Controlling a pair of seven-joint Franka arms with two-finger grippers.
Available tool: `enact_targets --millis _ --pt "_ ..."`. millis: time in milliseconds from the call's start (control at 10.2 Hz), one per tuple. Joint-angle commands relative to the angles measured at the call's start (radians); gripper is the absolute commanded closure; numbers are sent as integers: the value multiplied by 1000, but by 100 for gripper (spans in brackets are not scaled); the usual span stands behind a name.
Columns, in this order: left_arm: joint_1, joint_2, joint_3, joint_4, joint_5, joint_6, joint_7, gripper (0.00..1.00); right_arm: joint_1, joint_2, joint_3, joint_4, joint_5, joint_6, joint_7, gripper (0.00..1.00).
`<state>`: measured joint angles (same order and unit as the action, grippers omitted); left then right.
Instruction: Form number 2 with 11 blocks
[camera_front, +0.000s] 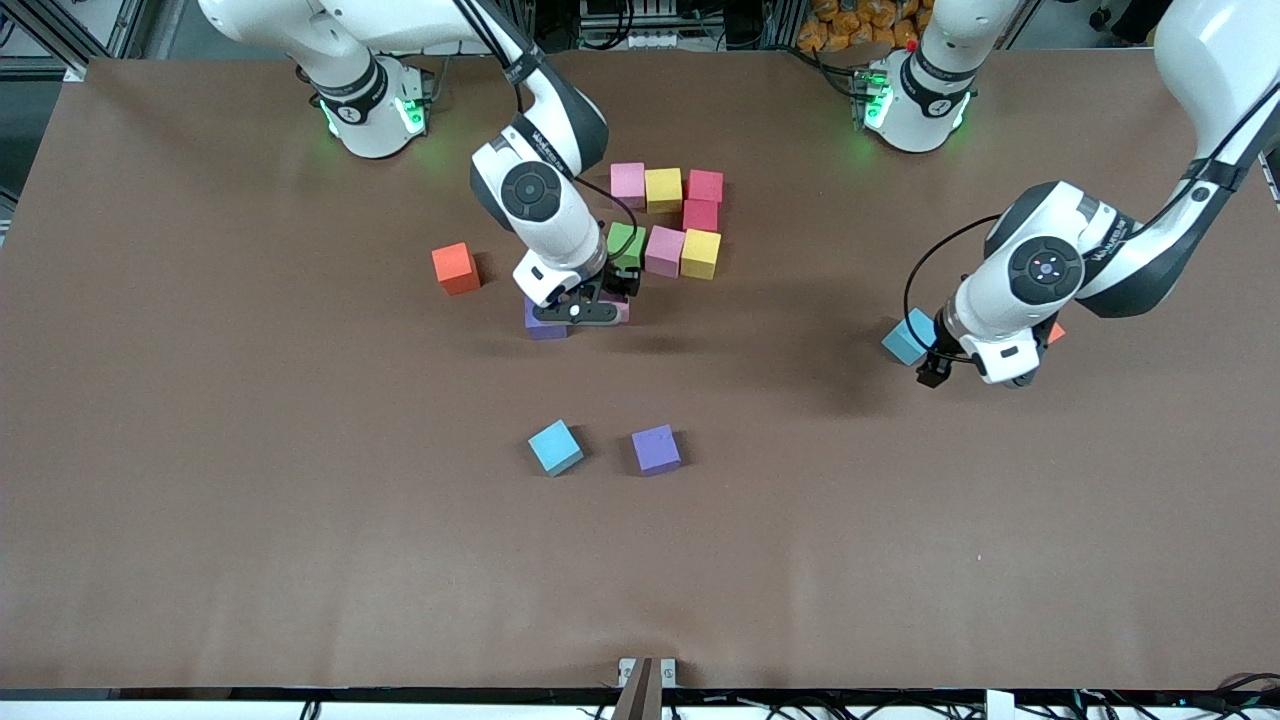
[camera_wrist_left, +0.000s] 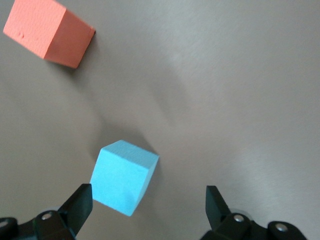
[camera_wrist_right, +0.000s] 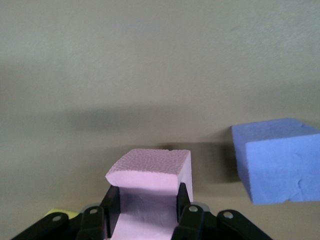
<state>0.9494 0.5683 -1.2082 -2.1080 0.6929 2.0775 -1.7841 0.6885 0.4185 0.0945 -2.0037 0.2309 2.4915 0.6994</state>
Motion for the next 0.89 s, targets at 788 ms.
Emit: enact_targets --millis 788 --pt "6 -28 55 309 20 -170 190 0 -7 -95 56 -211 157 224 20 52"
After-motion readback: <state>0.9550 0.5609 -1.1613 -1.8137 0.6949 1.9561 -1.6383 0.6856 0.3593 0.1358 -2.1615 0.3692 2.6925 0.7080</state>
